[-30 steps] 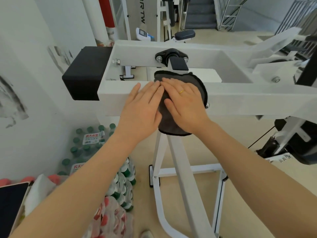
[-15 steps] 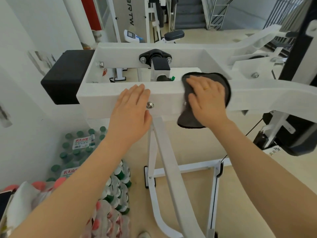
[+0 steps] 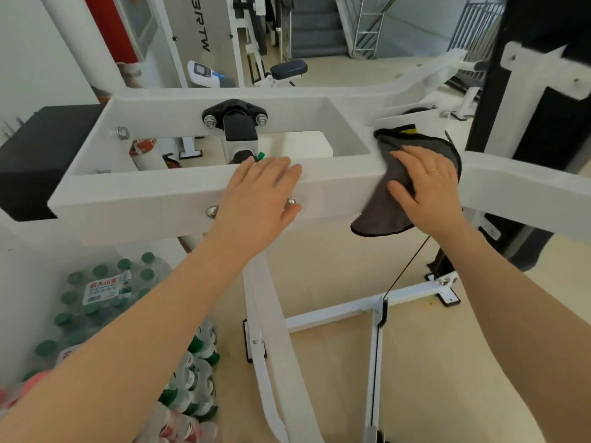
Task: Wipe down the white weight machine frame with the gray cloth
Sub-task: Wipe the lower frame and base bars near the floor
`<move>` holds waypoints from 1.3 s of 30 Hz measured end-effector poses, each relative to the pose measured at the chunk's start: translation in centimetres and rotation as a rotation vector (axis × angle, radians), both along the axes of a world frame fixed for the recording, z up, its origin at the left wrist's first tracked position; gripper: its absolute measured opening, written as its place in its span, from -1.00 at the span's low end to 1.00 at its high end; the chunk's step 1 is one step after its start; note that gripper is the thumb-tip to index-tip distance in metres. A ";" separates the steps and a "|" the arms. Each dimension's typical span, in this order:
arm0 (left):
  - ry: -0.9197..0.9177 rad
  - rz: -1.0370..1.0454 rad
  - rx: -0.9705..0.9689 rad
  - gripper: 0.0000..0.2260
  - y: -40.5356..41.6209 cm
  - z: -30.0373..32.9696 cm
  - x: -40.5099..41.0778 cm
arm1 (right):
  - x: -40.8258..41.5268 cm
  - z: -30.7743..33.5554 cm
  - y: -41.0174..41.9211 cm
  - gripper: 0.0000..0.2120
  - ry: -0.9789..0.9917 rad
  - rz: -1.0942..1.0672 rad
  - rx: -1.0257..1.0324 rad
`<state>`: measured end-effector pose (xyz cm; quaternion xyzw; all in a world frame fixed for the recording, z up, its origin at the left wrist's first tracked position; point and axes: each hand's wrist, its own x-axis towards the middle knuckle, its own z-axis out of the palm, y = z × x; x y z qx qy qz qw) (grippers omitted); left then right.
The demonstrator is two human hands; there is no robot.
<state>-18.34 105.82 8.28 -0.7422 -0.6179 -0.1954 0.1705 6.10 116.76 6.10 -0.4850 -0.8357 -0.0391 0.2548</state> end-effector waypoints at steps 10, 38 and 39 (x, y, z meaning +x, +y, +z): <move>-0.085 0.013 0.080 -0.69 0.7 -0.6 0.7 | -5.6 0.0 -1.9 -0.56 -0.042 0.175 0.062; -0.093 -0.062 0.025 -0.62 0.2 -0.7 -0.8 | -3.5 2.9 2.2 -0.47 -0.192 0.109 -0.168; -0.092 -0.058 0.022 -0.62 0.2 -0.7 -0.8 | -3.8 3.1 2.7 -0.47 -0.198 0.097 -0.187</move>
